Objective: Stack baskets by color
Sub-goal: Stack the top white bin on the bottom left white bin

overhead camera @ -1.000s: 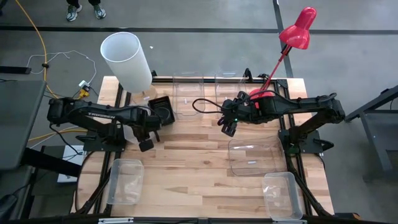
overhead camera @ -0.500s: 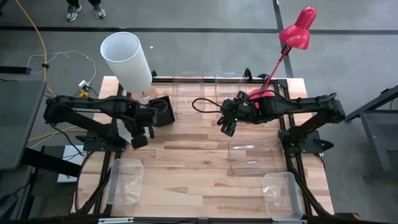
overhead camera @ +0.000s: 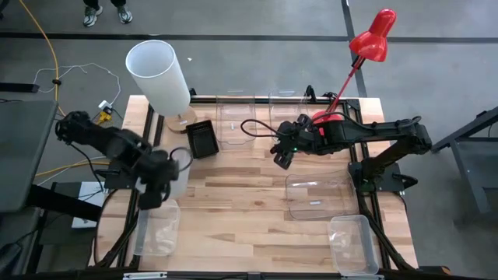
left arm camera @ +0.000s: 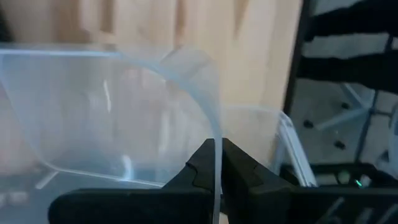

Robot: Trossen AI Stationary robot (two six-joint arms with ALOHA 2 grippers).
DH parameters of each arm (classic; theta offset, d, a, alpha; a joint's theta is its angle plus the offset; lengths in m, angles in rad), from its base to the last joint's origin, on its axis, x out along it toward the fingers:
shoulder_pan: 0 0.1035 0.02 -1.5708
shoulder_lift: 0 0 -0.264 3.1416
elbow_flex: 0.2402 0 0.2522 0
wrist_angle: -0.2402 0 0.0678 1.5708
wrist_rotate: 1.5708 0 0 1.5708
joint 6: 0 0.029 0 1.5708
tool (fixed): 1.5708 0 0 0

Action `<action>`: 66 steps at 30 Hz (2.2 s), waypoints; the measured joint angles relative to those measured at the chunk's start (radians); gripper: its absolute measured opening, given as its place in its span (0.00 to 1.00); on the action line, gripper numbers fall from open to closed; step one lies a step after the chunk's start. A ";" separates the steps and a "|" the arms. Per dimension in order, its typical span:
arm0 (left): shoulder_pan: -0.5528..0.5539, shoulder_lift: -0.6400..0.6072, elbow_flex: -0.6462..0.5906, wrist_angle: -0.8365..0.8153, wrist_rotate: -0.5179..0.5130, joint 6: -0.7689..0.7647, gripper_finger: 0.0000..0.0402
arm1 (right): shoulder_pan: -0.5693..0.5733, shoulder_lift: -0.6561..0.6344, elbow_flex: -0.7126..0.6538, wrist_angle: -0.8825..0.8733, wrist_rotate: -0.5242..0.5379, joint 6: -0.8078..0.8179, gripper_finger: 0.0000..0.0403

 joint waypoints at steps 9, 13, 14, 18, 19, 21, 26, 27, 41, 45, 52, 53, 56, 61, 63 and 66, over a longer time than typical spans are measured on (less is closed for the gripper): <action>-0.321 0.090 0.083 0.020 0.116 -0.386 0.00 | 0.000 0.000 0.000 0.021 0.008 -0.027 0.59; -0.413 0.165 0.134 0.077 0.168 -0.445 0.00 | 0.000 0.000 0.000 0.018 0.018 -0.064 0.59; -0.430 0.183 0.144 0.097 0.171 -0.450 0.00 | 0.000 0.000 0.000 0.019 0.023 -0.071 0.59; -0.469 0.246 0.158 0.163 0.171 -0.442 0.00 | 0.000 0.000 0.000 0.030 0.024 -0.079 0.59; -0.473 0.260 0.158 0.159 0.169 -0.441 0.00 | 0.000 0.000 0.000 0.032 0.023 -0.079 0.59; -0.474 0.287 0.158 0.151 0.171 -0.420 0.00 | 0.000 0.000 0.000 0.033 0.023 -0.079 0.59; -0.467 0.338 0.158 0.162 0.172 -0.341 0.00 | 0.000 0.000 0.000 0.033 0.020 -0.077 0.59; -0.466 0.344 0.158 0.167 0.171 -0.328 0.00 | 0.000 0.000 0.000 0.033 0.020 -0.077 0.59; -0.461 0.364 0.066 0.168 0.193 -0.321 0.00 | 0.000 0.000 0.000 0.031 0.025 -0.079 0.59; -0.461 0.364 0.032 0.197 0.189 -0.318 0.00 | 0.000 0.000 0.000 0.027 0.032 -0.079 0.59; -0.456 0.364 0.028 0.190 0.142 -0.310 0.00 | 0.000 0.000 0.000 0.026 0.031 -0.079 0.59; -0.456 0.364 0.028 0.187 0.139 -0.311 0.00 | 0.000 0.000 0.000 0.026 0.031 -0.078 0.59; -0.456 0.364 0.028 0.187 0.121 -0.323 0.00 | 0.000 0.000 0.000 0.026 0.031 -0.076 0.59; -0.456 0.364 0.028 0.187 0.081 -0.332 0.00 | 0.000 0.000 0.000 0.026 0.031 -0.072 0.59; -0.456 0.365 0.028 0.187 0.060 -0.345 0.00 | 0.000 0.000 0.000 0.026 0.031 -0.072 0.59; -0.456 0.370 0.026 0.185 0.040 -0.352 0.00 | 0.000 0.000 0.000 0.026 0.031 -0.069 0.59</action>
